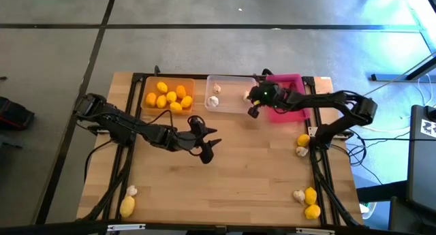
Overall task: Sort produce into baskets
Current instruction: Put the white garlic into the transparent bin
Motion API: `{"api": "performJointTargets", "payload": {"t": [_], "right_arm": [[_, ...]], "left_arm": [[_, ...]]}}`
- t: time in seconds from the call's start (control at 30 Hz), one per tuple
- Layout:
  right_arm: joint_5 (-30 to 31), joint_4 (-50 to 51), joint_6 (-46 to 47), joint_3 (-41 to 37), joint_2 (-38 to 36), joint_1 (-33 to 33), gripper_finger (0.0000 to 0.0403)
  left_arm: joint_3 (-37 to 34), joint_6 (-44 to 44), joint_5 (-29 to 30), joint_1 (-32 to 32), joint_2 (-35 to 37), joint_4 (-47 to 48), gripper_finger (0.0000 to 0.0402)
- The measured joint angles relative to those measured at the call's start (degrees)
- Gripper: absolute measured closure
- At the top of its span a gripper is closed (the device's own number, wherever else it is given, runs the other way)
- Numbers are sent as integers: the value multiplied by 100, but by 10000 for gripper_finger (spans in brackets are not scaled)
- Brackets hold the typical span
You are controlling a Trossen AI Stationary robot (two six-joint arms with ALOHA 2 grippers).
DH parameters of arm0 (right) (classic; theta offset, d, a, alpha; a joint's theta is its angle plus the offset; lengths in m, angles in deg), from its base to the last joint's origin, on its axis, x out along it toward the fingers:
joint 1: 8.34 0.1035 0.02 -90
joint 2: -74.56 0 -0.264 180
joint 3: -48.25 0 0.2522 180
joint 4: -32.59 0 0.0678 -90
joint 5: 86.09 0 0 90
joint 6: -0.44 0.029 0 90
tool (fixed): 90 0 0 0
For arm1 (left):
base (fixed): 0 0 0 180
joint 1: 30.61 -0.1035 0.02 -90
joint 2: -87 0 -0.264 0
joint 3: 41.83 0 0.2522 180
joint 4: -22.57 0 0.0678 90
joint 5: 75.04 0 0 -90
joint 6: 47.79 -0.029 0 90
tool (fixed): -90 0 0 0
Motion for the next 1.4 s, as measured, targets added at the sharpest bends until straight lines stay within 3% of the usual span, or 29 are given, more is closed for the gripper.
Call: {"api": "performJointTargets", "payload": {"t": [0.67,1.07,1.4], "right_arm": [[75,31,-5,0,349,3,397],[52,13,-22,0,349,5,307],[55,54,-88,0,-510,212,292]], "left_arm": [[0,41,0,0,0,0,194],[0,0,-2,-22,0,0,194],[0,-75,-2,-22,0,19,194]]}}
